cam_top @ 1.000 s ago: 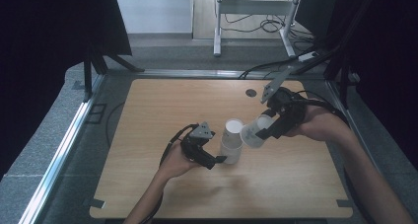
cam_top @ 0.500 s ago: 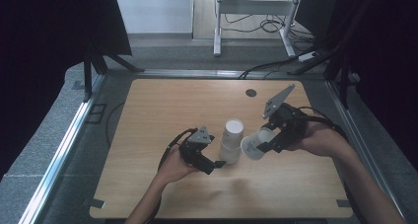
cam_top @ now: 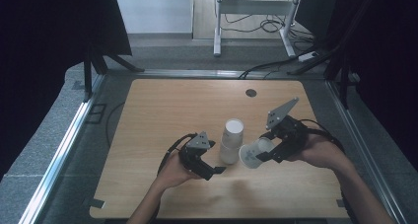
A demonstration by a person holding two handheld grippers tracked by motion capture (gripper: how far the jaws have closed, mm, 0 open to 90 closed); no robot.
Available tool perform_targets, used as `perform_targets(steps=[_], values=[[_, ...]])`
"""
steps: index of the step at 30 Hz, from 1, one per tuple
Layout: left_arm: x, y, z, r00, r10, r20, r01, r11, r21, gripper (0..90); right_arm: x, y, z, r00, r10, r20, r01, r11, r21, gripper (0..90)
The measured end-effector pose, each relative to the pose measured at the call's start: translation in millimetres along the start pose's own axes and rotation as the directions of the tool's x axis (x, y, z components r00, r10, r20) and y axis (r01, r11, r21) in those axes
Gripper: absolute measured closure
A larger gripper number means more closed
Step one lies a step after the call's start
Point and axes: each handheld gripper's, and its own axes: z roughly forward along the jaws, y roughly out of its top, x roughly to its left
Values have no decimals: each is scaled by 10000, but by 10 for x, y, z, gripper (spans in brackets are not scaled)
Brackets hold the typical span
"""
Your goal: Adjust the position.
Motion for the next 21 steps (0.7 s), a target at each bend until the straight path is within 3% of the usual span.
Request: perform_targets(steps=[9,16,21], values=[[-43,-67,5,9971,72,753,-40,9991,-423,53,70,-126,86,9995,-329,19,330,9976,-604,354],[-84,-102,23,9951,219,965,-172,9986,-500,60,113,-220,186,9991,-424,27,424,9932,-1081,354],[-105,-139,33,9941,223,1058,-158,9980,-620,61,145,-360,291,9994,-341,7,337,9831,-1797,354]])
